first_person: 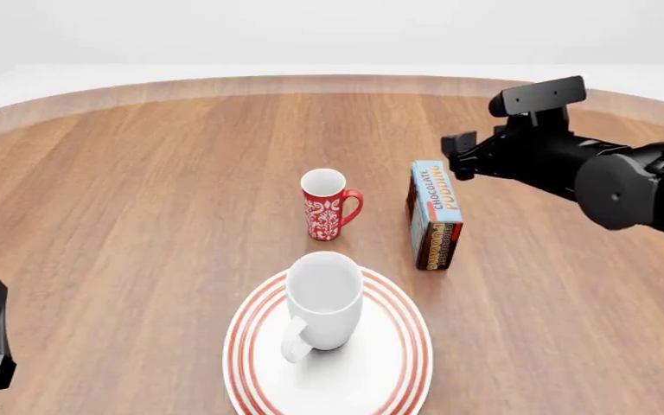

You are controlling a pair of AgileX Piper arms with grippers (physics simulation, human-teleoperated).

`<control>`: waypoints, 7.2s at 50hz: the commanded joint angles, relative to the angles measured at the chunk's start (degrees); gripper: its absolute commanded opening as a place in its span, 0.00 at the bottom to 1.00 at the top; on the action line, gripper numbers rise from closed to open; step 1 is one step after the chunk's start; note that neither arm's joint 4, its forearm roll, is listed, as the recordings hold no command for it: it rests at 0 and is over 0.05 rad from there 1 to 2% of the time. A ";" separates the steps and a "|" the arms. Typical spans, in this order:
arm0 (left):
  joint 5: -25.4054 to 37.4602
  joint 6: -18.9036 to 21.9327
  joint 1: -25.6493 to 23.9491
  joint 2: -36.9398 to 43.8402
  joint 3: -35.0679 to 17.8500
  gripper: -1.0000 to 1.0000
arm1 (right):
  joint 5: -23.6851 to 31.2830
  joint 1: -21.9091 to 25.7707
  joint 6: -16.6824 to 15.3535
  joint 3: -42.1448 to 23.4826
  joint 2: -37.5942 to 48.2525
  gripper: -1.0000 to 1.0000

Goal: Pick up the white mug and put it on the plate, and put the chocolate pudding to the right of the plate.

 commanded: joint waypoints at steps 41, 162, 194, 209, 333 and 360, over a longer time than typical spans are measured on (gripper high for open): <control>-0.39 -1.27 -0.18 -0.12 0.00 1.00 | 2.05 0.59 8.49 -4.88 9.06 1.00; -0.31 -1.05 -0.45 -0.11 0.00 1.00 | -3.07 0.14 5.42 -4.63 18.77 1.00; -0.44 -1.12 -0.35 -0.07 0.11 1.00 | -4.10 0.27 4.23 -4.97 21.09 1.00; -0.45 -1.43 -0.10 -0.08 0.06 1.00 | -2.76 0.06 3.54 -6.11 22.17 1.00; -0.34 -1.60 0.53 -0.03 0.05 1.00 | 5.40 4.67 8.59 -5.30 12.36 0.00; -0.12 -1.11 0.43 -0.03 0.01 1.00 | 6.60 4.17 9.30 -0.52 4.54 0.00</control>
